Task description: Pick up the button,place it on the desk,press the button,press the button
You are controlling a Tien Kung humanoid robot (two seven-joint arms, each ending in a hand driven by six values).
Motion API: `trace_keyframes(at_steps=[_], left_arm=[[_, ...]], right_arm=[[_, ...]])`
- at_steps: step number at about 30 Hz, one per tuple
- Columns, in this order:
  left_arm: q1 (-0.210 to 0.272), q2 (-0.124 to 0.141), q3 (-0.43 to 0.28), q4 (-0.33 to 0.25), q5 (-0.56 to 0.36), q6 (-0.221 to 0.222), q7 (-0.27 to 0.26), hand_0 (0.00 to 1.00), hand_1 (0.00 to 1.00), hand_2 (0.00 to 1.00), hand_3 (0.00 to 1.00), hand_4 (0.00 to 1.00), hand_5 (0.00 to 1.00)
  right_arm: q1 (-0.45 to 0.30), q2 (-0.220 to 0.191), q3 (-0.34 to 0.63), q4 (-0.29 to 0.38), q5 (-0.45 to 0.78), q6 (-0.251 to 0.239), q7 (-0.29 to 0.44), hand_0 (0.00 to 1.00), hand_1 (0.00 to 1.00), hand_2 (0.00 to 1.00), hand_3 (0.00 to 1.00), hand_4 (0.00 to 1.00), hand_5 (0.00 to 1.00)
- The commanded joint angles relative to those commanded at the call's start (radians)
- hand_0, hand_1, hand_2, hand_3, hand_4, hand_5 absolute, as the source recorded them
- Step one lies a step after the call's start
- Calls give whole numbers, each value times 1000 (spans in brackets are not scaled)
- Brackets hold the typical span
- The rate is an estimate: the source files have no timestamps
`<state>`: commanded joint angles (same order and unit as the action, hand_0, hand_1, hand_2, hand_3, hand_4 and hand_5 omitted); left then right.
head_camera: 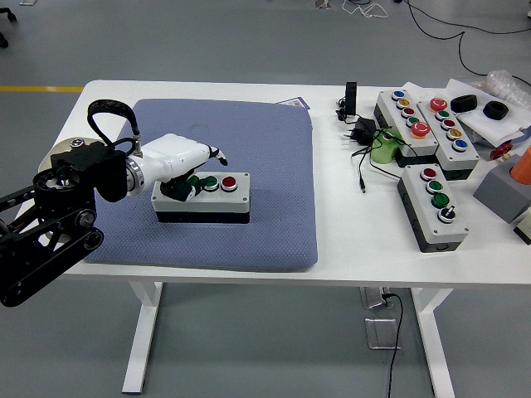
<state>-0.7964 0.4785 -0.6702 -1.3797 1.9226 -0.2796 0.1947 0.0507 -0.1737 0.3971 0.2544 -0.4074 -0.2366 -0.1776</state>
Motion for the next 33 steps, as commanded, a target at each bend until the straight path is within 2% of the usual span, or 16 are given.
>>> trace_keyframes(at_steps=[10, 19, 33], left_arm=[[0, 1, 31, -5, -21, 7, -7, 11, 13, 90, 784, 462, 2], [-11, -10, 44, 3, -31, 13, -12, 13, 13, 91, 784, 464, 2], [-22, -19, 72, 44, -36, -28, -10, 14, 13, 91, 775, 466, 2]], right_arm=[[1, -1, 1, 1, -3, 1, 1, 791, 764, 772, 618, 241, 189], [1, 0, 1, 1, -2, 0, 0, 791, 763, 772, 618, 241, 192], [3, -2, 5, 3, -5, -2, -1, 791, 763, 771, 617, 239, 188]])
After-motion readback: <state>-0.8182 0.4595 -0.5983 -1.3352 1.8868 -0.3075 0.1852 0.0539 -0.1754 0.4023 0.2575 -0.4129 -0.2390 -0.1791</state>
